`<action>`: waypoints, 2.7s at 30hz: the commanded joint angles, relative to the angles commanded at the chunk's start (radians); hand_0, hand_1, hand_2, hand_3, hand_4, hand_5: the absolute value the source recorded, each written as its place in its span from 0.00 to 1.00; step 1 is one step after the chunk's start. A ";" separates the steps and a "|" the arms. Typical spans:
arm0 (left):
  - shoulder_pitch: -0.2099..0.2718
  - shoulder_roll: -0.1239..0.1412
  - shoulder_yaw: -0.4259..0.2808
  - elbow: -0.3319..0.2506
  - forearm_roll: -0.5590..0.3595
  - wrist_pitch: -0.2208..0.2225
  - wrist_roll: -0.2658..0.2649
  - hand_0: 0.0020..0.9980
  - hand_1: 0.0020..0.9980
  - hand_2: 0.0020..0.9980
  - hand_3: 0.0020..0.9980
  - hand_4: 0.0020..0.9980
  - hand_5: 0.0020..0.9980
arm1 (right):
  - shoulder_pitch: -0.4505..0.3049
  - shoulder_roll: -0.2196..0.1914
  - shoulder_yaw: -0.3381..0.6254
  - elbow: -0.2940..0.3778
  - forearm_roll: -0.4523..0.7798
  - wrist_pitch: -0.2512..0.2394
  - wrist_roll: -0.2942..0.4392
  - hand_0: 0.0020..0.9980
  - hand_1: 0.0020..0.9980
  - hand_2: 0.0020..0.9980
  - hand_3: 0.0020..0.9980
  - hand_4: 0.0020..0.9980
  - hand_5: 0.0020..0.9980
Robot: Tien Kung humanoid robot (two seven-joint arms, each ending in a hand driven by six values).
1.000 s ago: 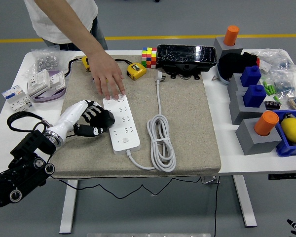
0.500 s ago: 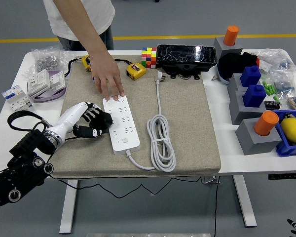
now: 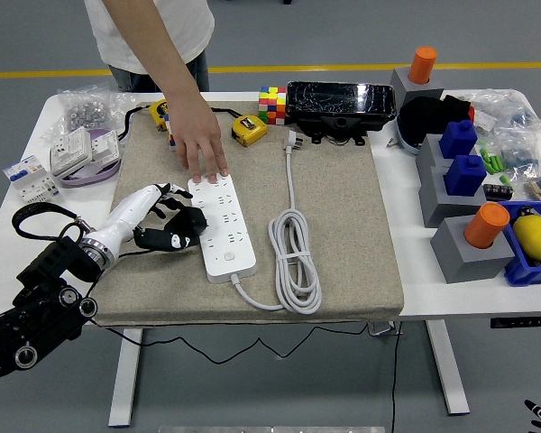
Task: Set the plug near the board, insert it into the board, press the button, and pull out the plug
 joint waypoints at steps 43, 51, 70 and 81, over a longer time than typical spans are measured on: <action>0.169 0.038 0.063 -0.204 0.031 0.210 -0.061 0.73 0.78 0.76 0.73 0.90 0.51 | -0.001 0.000 -0.010 -0.002 0.000 0.001 0.001 0.56 0.64 0.63 0.60 0.97 0.49; 0.144 0.026 0.075 -0.203 0.031 0.204 -0.057 0.73 0.78 0.76 0.73 0.90 0.50 | -0.006 0.001 -0.010 -0.001 0.000 0.001 0.002 0.56 0.64 0.63 0.60 0.97 0.49; 0.105 0.006 0.092 -0.203 0.034 0.190 -0.043 0.72 0.77 0.75 0.72 0.88 0.49 | -0.012 0.005 0.000 -0.001 0.000 0.002 0.003 0.56 0.64 0.63 0.61 0.97 0.50; 0.079 -0.004 0.110 -0.204 0.033 0.181 -0.032 0.72 0.75 0.74 0.71 0.88 0.49 | -0.011 0.005 0.002 -0.001 0.001 0.002 0.003 0.56 0.64 0.63 0.61 0.97 0.50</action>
